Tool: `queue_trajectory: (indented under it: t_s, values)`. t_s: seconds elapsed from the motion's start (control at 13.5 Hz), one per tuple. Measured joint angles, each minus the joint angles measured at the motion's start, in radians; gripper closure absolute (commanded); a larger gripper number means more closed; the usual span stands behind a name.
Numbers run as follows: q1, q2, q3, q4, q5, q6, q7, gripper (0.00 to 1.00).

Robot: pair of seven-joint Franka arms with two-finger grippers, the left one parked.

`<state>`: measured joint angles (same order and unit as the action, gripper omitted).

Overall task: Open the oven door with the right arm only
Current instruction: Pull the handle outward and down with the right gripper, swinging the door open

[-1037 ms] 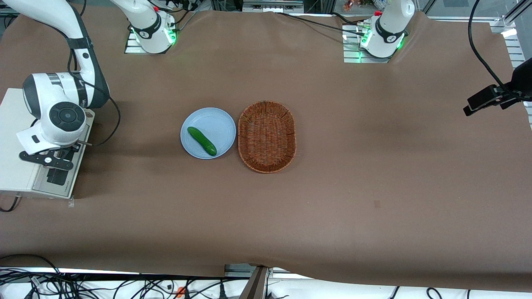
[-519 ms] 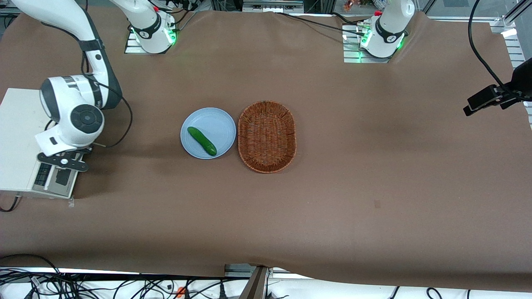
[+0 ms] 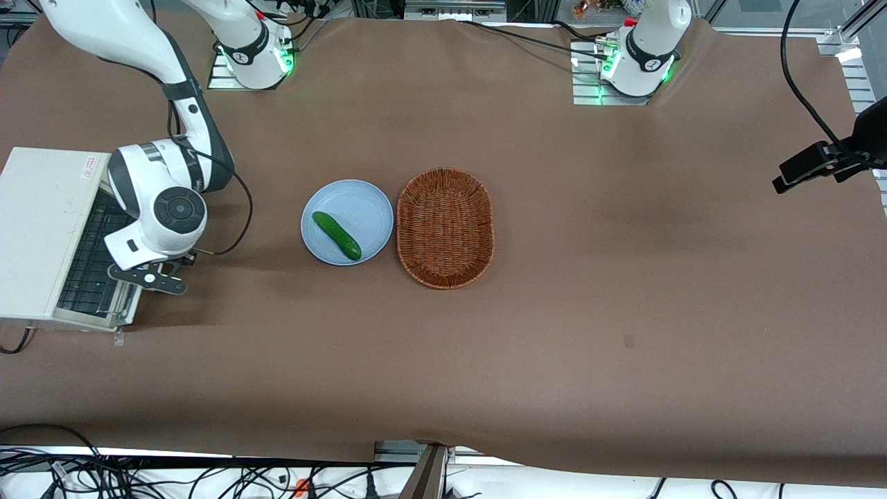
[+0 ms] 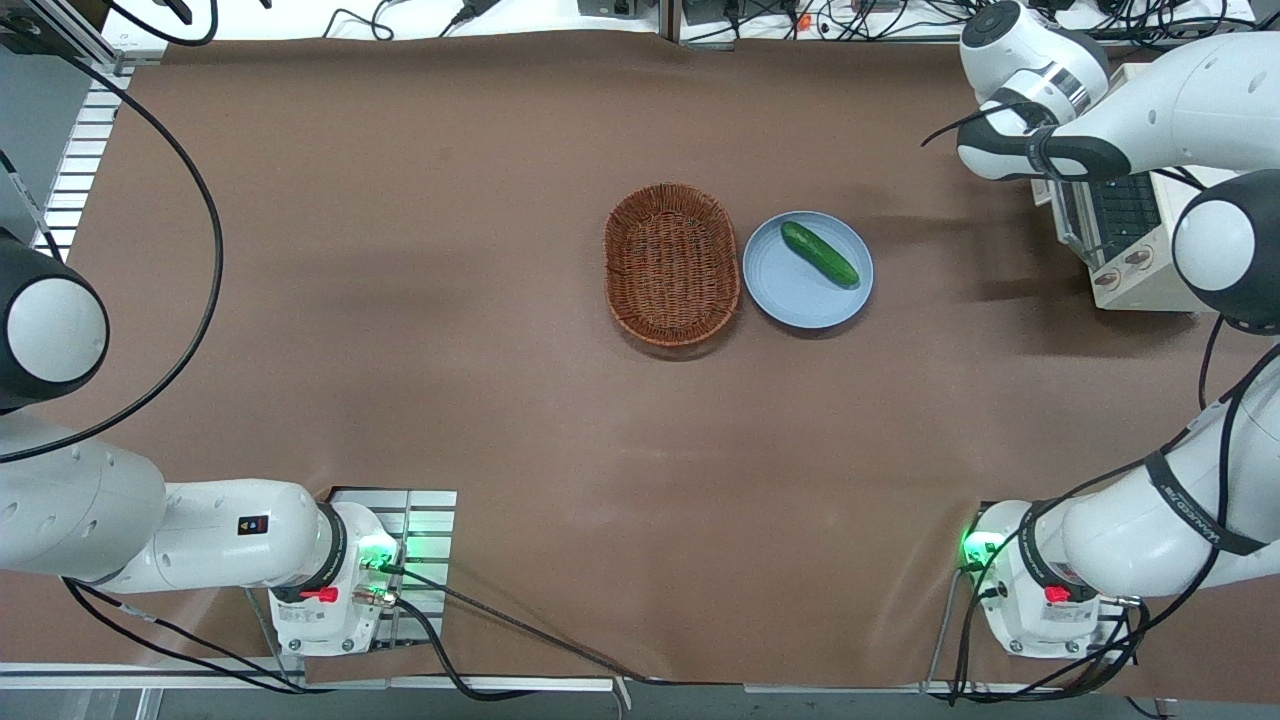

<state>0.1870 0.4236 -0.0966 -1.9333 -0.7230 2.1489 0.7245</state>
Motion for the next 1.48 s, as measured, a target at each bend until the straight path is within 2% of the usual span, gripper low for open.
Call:
queue_trajectory:
  t_s: [0.59,0.89,1.19,1.33,1.48]
  values:
    - [-0.026,0.148,0.004,-0.009,0.037,0.227,0.024,1.00]
    - [-0.049,0.145,0.007,0.009,0.224,0.220,0.006,1.00]
    - [-0.054,0.125,0.058,0.016,0.325,0.209,0.004,1.00]
    - [-0.054,0.107,0.084,0.046,0.365,0.145,-0.012,1.00]
    - [-0.054,0.094,0.102,0.134,0.448,-0.001,-0.084,0.97]
